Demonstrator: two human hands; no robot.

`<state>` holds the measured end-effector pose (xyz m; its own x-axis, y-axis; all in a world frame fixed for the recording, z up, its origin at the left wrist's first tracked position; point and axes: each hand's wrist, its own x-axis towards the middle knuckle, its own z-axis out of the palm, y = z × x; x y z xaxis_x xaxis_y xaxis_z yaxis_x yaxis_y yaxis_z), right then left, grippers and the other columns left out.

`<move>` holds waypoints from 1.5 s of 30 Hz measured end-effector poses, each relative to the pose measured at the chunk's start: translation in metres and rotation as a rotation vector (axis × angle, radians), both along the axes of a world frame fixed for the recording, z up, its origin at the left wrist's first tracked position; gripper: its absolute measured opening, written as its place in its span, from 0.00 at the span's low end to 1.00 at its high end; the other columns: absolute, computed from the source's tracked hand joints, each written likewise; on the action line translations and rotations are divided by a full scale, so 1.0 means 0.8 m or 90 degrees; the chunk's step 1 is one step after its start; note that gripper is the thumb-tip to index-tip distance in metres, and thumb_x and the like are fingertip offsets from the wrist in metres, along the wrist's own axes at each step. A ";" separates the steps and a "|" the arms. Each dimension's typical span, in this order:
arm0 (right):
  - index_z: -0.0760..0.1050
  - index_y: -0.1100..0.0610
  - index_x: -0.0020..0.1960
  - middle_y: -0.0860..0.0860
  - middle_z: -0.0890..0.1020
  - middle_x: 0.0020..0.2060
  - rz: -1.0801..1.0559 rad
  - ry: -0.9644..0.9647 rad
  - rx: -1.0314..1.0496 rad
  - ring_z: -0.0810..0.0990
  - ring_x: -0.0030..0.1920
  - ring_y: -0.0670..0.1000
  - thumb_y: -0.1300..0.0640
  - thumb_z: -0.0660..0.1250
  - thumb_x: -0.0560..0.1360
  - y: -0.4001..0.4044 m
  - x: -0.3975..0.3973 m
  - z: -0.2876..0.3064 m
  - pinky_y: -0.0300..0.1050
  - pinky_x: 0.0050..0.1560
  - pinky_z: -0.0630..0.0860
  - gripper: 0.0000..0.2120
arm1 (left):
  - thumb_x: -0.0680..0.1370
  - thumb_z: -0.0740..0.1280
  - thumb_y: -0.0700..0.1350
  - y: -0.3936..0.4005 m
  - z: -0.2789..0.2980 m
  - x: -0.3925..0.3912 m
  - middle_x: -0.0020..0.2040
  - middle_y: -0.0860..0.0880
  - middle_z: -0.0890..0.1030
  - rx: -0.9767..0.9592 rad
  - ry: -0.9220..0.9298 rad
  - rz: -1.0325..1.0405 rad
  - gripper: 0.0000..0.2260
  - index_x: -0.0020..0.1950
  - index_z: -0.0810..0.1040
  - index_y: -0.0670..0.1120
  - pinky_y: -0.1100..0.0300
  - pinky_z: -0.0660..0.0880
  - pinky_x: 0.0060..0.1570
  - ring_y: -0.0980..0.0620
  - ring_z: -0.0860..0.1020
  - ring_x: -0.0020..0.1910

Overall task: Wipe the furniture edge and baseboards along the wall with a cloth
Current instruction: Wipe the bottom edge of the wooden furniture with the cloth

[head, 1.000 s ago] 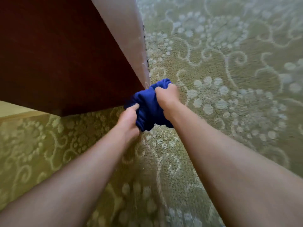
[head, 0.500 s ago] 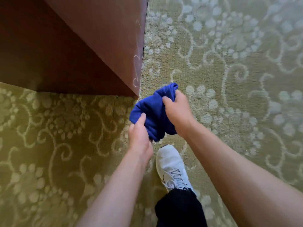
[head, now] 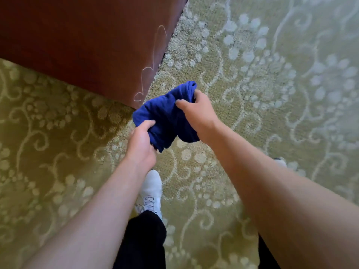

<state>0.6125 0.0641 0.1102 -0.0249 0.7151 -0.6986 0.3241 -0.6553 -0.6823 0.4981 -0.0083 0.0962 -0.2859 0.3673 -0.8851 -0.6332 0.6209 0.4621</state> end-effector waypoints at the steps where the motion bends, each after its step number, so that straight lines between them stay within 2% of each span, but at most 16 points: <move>1: 0.75 0.59 0.50 0.58 0.83 0.48 0.024 0.001 -0.004 0.82 0.51 0.60 0.59 0.66 0.72 0.008 0.006 -0.003 0.60 0.56 0.78 0.08 | 0.77 0.62 0.40 0.001 0.000 0.010 0.57 0.40 0.83 -0.007 -0.005 0.014 0.16 0.65 0.77 0.40 0.47 0.77 0.60 0.42 0.82 0.57; 5: 0.74 0.57 0.49 0.57 0.83 0.48 0.111 0.002 -0.022 0.81 0.52 0.59 0.60 0.66 0.71 0.022 0.047 -0.007 0.60 0.58 0.77 0.07 | 0.79 0.60 0.42 0.008 0.002 0.053 0.59 0.41 0.82 -0.039 -0.008 0.034 0.16 0.65 0.77 0.41 0.50 0.75 0.62 0.44 0.81 0.57; 9: 0.75 0.60 0.53 0.59 0.82 0.50 0.205 0.014 -0.073 0.82 0.52 0.60 0.62 0.66 0.74 0.047 0.085 0.008 0.61 0.57 0.78 0.08 | 0.79 0.61 0.42 0.007 0.025 0.088 0.61 0.41 0.81 -0.083 0.000 0.081 0.17 0.67 0.75 0.40 0.47 0.72 0.66 0.43 0.79 0.61; 11: 0.75 0.61 0.54 0.59 0.83 0.50 0.234 -0.003 -0.068 0.82 0.52 0.61 0.62 0.66 0.73 0.069 0.088 0.008 0.61 0.56 0.78 0.10 | 0.79 0.63 0.42 0.017 0.033 0.100 0.61 0.41 0.81 -0.109 0.004 0.082 0.17 0.66 0.75 0.40 0.50 0.76 0.60 0.43 0.80 0.58; 13: 0.74 0.60 0.53 0.57 0.82 0.49 0.271 -0.036 -0.068 0.81 0.52 0.60 0.61 0.66 0.74 0.088 0.082 0.004 0.57 0.56 0.79 0.09 | 0.79 0.63 0.42 0.032 0.030 0.102 0.60 0.41 0.81 -0.114 0.016 0.085 0.15 0.65 0.76 0.41 0.56 0.77 0.47 0.45 0.81 0.52; 14: 0.74 0.59 0.53 0.56 0.81 0.47 0.289 -0.048 -0.070 0.81 0.51 0.59 0.61 0.66 0.74 0.097 0.075 -0.001 0.54 0.55 0.79 0.08 | 0.79 0.64 0.41 0.040 0.023 0.100 0.59 0.42 0.82 -0.115 0.023 0.098 0.15 0.65 0.76 0.41 0.57 0.77 0.46 0.46 0.81 0.51; 16: 0.75 0.60 0.56 0.56 0.79 0.47 0.339 -0.076 -0.066 0.79 0.50 0.57 0.60 0.66 0.74 0.115 0.058 -0.011 0.52 0.53 0.77 0.11 | 0.78 0.65 0.40 0.056 0.009 0.090 0.57 0.42 0.82 -0.121 0.042 0.144 0.13 0.62 0.77 0.42 0.52 0.78 0.51 0.46 0.81 0.52; 19: 0.74 0.60 0.61 0.58 0.80 0.53 0.399 -0.110 -0.049 0.79 0.54 0.58 0.58 0.67 0.74 0.144 0.029 -0.038 0.54 0.58 0.77 0.16 | 0.75 0.67 0.43 0.078 -0.024 0.073 0.54 0.42 0.83 -0.117 0.043 0.224 0.06 0.51 0.79 0.45 0.47 0.76 0.59 0.45 0.82 0.50; 24: 0.74 0.61 0.64 0.58 0.80 0.54 0.487 -0.087 -0.044 0.79 0.59 0.60 0.58 0.67 0.75 0.171 -0.039 -0.107 0.53 0.61 0.76 0.19 | 0.60 0.73 0.59 0.084 -0.120 0.023 0.53 0.45 0.85 -0.097 0.084 0.296 0.30 0.58 0.81 0.47 0.47 0.79 0.56 0.46 0.84 0.50; 29: 0.75 0.62 0.60 0.57 0.80 0.52 0.462 -0.062 0.015 0.79 0.57 0.59 0.57 0.64 0.75 0.156 -0.086 -0.182 0.55 0.64 0.74 0.15 | 0.51 0.73 0.59 0.080 -0.220 -0.007 0.50 0.44 0.86 -0.063 0.131 0.394 0.33 0.53 0.83 0.46 0.42 0.79 0.56 0.45 0.84 0.48; 32: 0.74 0.60 0.55 0.60 0.81 0.54 0.379 -0.038 0.097 0.78 0.58 0.61 0.55 0.62 0.75 0.145 -0.103 -0.206 0.57 0.64 0.72 0.11 | 0.58 0.76 0.55 0.096 -0.235 -0.005 0.50 0.43 0.85 0.009 0.112 0.465 0.29 0.57 0.82 0.45 0.46 0.81 0.51 0.43 0.85 0.49; 35: 0.70 0.56 0.45 0.54 0.77 0.42 0.355 0.019 0.138 0.75 0.48 0.56 0.55 0.60 0.76 0.138 -0.106 -0.233 0.58 0.62 0.72 0.04 | 0.74 0.71 0.47 0.106 -0.234 0.010 0.45 0.48 0.86 0.036 0.162 0.535 0.11 0.55 0.81 0.47 0.59 0.79 0.33 0.51 0.85 0.39; 37: 0.65 0.54 0.38 0.50 0.71 0.35 0.332 0.067 0.118 0.69 0.42 0.52 0.56 0.61 0.75 0.137 -0.098 -0.253 0.54 0.54 0.72 0.08 | 0.76 0.71 0.46 0.102 -0.237 0.018 0.45 0.48 0.86 0.038 0.200 0.538 0.08 0.54 0.81 0.48 0.59 0.79 0.34 0.51 0.85 0.40; 39: 0.66 0.56 0.38 0.52 0.70 0.35 0.318 0.097 0.111 0.68 0.39 0.50 0.56 0.61 0.74 0.140 -0.089 -0.269 0.50 0.46 0.70 0.08 | 0.75 0.71 0.48 0.101 -0.237 0.021 0.48 0.46 0.85 0.038 0.214 0.532 0.09 0.53 0.81 0.47 0.56 0.79 0.41 0.48 0.84 0.45; 43: 0.63 0.54 0.36 0.49 0.69 0.33 0.357 0.068 0.128 0.67 0.34 0.49 0.58 0.60 0.77 0.146 -0.096 -0.267 0.47 0.46 0.66 0.12 | 0.77 0.69 0.50 0.110 -0.228 0.019 0.44 0.49 0.84 0.000 0.287 0.492 0.05 0.44 0.80 0.50 0.55 0.78 0.43 0.47 0.83 0.44; 45: 0.62 0.53 0.35 0.48 0.67 0.31 0.362 0.075 0.140 0.66 0.33 0.50 0.59 0.60 0.77 0.146 -0.103 -0.251 0.46 0.44 0.65 0.13 | 0.79 0.67 0.48 0.118 -0.215 0.026 0.40 0.52 0.85 0.053 0.320 0.529 0.08 0.41 0.80 0.49 0.56 0.79 0.43 0.49 0.84 0.43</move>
<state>0.5300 0.1812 -0.0903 -0.5122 0.6941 -0.5059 0.4952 -0.2426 -0.8342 0.5189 0.0861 -0.0761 -0.8193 -0.0665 -0.5695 -0.5717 0.0178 0.8203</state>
